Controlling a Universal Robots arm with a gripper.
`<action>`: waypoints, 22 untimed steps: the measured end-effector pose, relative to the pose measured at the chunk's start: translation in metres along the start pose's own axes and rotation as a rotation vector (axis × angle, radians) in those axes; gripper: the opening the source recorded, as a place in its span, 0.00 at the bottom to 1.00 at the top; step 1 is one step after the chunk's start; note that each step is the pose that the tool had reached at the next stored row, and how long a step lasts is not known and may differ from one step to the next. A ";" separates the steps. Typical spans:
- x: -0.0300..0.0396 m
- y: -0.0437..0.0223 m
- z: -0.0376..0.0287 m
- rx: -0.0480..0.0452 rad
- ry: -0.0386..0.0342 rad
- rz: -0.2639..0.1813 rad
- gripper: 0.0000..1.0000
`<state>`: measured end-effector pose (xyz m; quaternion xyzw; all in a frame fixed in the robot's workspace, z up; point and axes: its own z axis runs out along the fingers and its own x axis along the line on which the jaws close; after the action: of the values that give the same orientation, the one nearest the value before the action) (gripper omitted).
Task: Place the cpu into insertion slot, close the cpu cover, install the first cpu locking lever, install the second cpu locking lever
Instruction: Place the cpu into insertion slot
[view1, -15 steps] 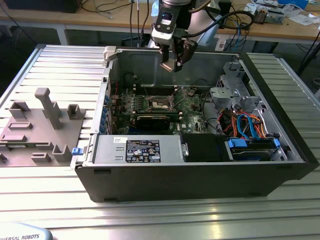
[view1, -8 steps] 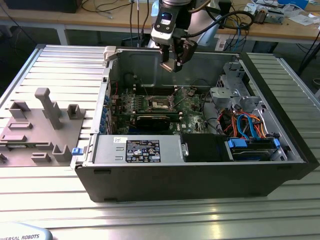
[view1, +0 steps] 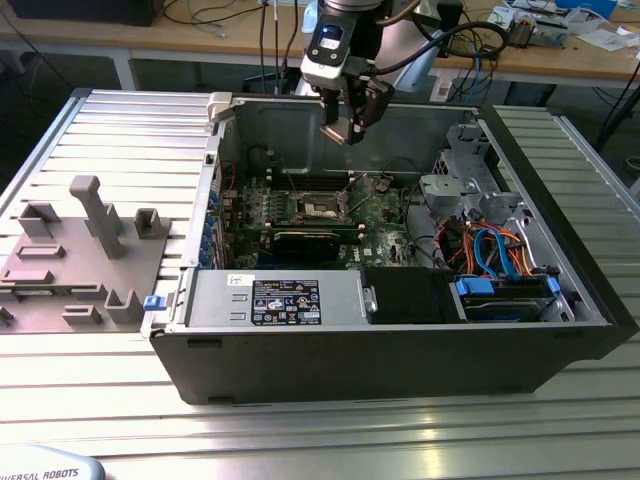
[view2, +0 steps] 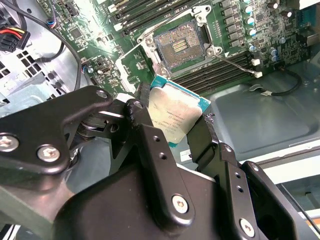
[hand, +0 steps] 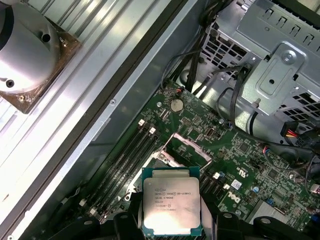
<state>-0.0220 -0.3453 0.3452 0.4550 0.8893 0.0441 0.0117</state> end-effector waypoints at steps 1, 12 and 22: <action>0.0000 0.0000 0.0000 -0.0001 -0.0004 0.004 0.54; 0.0000 0.0000 0.0000 -0.0005 -0.0024 0.027 0.54; 0.0000 0.0000 0.0001 -0.0009 -0.0041 0.046 0.54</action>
<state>-0.0220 -0.3453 0.3451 0.4753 0.8786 0.0438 0.0127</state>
